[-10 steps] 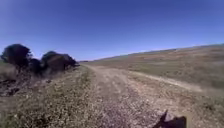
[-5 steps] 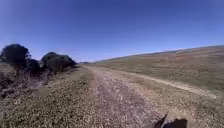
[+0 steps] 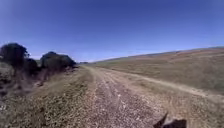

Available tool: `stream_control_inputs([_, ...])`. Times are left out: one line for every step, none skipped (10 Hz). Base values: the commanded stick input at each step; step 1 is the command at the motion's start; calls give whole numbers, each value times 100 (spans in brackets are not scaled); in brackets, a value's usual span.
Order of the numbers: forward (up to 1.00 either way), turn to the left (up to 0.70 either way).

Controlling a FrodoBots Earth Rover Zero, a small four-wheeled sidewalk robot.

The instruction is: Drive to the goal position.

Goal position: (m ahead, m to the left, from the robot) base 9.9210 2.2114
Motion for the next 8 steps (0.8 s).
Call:
stream_control_inputs([70,0])
stream_control_inputs([70,0])
stream_control_inputs([70,0])
stream_control_inputs([70,0])
stream_control_inputs([70,0])
stream_control_inputs([70,0])
stream_control_inputs([70,0])
stream_control_inputs([70,0])
